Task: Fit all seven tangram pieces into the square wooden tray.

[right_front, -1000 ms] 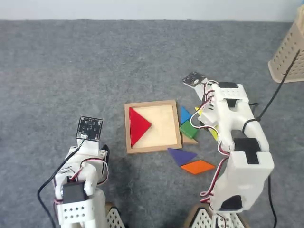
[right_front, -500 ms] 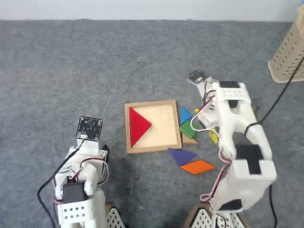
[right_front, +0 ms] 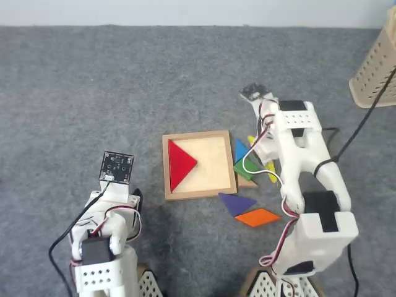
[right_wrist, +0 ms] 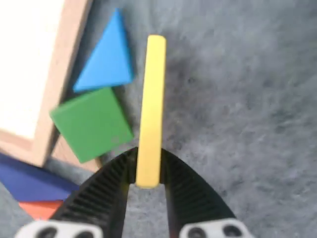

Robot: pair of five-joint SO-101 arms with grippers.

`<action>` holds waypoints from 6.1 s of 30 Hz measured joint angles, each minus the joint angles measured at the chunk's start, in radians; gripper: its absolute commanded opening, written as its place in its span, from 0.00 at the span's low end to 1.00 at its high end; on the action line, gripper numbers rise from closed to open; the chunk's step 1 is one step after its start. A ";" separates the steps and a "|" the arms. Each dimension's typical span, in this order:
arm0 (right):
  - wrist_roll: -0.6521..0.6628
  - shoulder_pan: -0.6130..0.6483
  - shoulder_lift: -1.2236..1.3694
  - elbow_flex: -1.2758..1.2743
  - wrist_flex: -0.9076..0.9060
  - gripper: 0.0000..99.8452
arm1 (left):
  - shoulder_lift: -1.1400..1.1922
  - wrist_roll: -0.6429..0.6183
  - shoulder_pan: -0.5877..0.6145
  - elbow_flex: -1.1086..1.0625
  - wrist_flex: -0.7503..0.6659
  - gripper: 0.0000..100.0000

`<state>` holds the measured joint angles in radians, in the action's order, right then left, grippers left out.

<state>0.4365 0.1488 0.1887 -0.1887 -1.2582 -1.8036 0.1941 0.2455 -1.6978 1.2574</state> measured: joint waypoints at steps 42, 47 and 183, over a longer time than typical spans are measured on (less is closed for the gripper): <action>0.336 0.341 -0.020 -0.226 0.608 0.02 | 0.000 0.000 0.000 0.000 0.000 0.17; 0.334 0.341 -0.054 -0.229 0.535 0.15 | 0.000 0.000 0.000 0.000 0.000 0.17; 0.241 0.186 -0.638 -0.875 0.167 0.18 | 0.000 0.000 0.000 0.000 0.000 0.17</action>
<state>0.6774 0.3345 -0.4496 -1.0633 -1.0909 -1.8036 0.1941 0.2455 -1.6978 1.2574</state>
